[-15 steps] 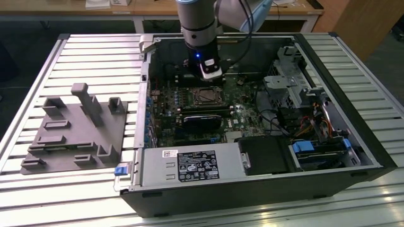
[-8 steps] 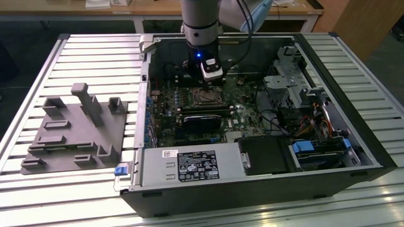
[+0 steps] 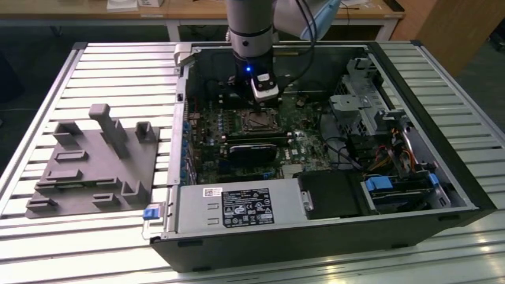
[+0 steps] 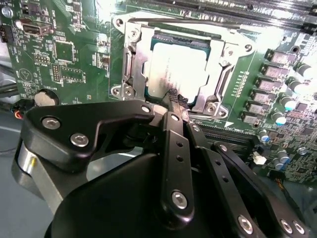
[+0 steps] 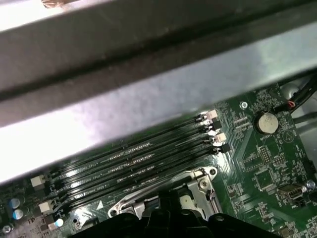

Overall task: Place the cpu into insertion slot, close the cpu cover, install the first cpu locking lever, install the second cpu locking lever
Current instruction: 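Install the first cpu locking lever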

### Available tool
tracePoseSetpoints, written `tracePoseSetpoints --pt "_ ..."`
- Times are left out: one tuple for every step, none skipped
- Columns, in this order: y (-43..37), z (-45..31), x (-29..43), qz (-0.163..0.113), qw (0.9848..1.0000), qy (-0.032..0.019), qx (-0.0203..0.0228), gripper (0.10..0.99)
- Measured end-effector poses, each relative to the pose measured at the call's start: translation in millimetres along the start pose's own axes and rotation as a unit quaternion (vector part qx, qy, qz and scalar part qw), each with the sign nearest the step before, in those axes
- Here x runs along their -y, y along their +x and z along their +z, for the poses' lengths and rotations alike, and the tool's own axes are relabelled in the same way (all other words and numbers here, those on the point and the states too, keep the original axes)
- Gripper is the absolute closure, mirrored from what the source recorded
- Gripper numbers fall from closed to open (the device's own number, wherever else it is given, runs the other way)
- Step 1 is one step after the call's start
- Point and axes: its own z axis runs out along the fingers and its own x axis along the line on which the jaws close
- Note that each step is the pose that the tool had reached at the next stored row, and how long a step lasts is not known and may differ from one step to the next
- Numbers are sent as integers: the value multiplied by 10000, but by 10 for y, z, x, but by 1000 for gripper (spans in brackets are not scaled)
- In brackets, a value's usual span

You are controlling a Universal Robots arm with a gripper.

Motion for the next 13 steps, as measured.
tracePoseSetpoints --pt "-4 -1 11 0 10000 1 1 980" --pt "-10 -1 24 0 10000 2 1 980" --pt "-16 -2 39 0 10000 2 1 980" --pt "-23 -3 56 0 10000 3 1 980" --pt "-31 -4 74 0 10000 3 1 980" --pt "-39 -5 91 0 10000 3 1 980" --pt "-46 -5 109 0 10000 3 1 980" --pt "-54 -6 127 0 10000 2 1 980" --pt "-62 -7 144 0 10000 3 1 980" --pt "-68 -8 158 0 10000 3 1 980" --pt "-71 -8 165 0 10000 3 1 980" --pt "-71 -8 166 0 10000 3 1 980" --pt "-71 -8 166 0 10000 3 2 980"
